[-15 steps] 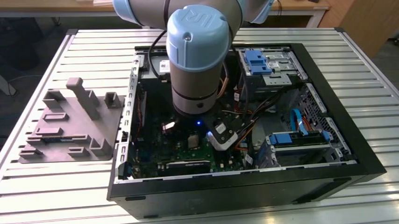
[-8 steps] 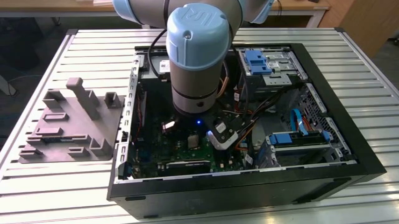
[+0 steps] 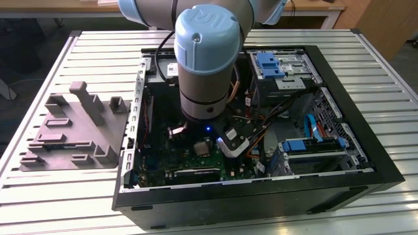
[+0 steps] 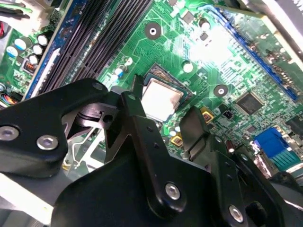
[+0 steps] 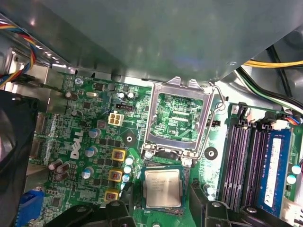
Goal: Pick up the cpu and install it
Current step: 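Place the cpu into insertion slot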
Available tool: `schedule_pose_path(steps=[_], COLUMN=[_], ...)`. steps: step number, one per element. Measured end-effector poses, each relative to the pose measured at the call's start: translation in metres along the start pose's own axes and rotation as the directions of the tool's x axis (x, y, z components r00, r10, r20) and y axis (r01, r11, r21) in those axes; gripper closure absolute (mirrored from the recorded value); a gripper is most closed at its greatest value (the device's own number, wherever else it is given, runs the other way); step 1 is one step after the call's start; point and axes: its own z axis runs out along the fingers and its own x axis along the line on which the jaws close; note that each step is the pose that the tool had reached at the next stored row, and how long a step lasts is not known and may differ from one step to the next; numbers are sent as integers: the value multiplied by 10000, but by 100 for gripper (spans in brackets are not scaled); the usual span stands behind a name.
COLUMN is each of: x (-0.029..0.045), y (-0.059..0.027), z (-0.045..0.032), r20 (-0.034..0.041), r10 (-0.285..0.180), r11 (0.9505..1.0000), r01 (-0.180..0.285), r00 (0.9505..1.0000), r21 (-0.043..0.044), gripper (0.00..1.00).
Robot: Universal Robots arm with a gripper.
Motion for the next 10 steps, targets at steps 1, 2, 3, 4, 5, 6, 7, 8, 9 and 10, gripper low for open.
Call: schedule_pose_path(steps=[1, 2, 3, 4, 5, 6, 7, 8, 9, 10], x=[0, 0, 0, 0, -1, -1, -1, -1, -1, 0], y=[-1, -2, -2, -3, -3, -3, -4, -4, -4, -5], z=[10, 19, 27, 34, 41, 46, 51, 58, 63, 66], r20=[2, 5, 8, 12, 14, 17, 19, 21, 23, 19], r10=[-5, -10, -13, -15, -15, -15, -16, -15, -15, -16], r11=[10000, 10000, 10000, 10000, 10000, 9999, 9999, 9999, 9999, 9999], r01=[5, 10, 13, 15, 15, 16, 16, 15, 15, 16], r00=[10000, 10000, 10000, 10000, 10000, 10000, 10000, 10000, 10000, 10000], r21=[-15, -32, -51, -71, -87, -101, -112, -123, -128, -125], gripper=[42, 42, 42, 42, 42, 42, 42, 42, 44, 50])
